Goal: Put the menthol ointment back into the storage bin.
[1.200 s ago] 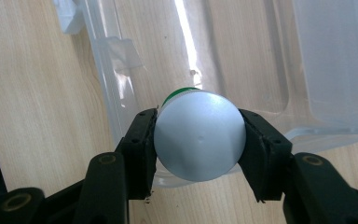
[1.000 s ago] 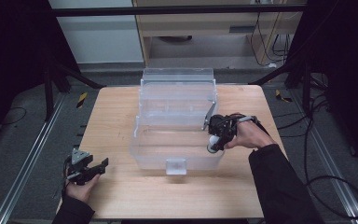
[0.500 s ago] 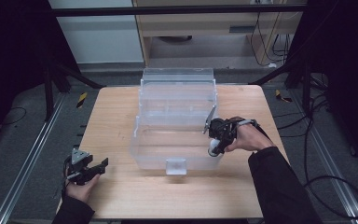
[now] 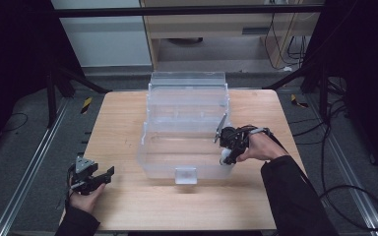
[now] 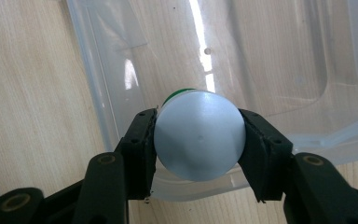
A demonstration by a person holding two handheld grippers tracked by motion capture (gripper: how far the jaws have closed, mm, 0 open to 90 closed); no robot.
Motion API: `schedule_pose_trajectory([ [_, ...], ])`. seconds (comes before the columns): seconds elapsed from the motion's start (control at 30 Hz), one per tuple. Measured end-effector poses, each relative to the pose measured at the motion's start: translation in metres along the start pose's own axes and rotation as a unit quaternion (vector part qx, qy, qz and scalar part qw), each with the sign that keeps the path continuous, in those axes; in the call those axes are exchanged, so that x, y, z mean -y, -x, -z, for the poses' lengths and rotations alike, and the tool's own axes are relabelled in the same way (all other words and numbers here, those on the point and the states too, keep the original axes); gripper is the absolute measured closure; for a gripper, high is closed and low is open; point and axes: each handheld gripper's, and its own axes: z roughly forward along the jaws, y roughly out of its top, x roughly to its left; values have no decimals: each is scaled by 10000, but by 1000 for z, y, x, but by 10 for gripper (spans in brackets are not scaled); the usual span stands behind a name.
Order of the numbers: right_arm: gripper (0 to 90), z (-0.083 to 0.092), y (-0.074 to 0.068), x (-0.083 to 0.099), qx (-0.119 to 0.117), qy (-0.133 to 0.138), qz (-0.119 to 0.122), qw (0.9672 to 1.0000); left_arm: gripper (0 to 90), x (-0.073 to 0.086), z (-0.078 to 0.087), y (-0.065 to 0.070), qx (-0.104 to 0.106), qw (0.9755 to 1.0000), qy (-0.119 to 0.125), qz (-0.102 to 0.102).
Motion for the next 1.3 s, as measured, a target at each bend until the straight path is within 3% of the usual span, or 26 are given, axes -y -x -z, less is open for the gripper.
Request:
schedule_pose_trajectory([
  [0.3,492,-3,0,0,-22,-29,6,10000,313,0,0,0,0,10000,-5,-6],
  [0.63,492,5,1,4,23,112,-53,9999,313,0,-1,0,-6,10000,-25,6],
  [0.97,430,23,-4,11,210,586,-233,9978,312,0,-1,0,-23,10000,-40,15],
  [1.17,375,38,-12,20,339,1016,-379,9935,311,0,-1,1,-25,10000,-34,-10],
  [1.3,251,44,-21,33,492,1558,-628,9846,311,0,0,1,-14,10000,-26,-12],
])
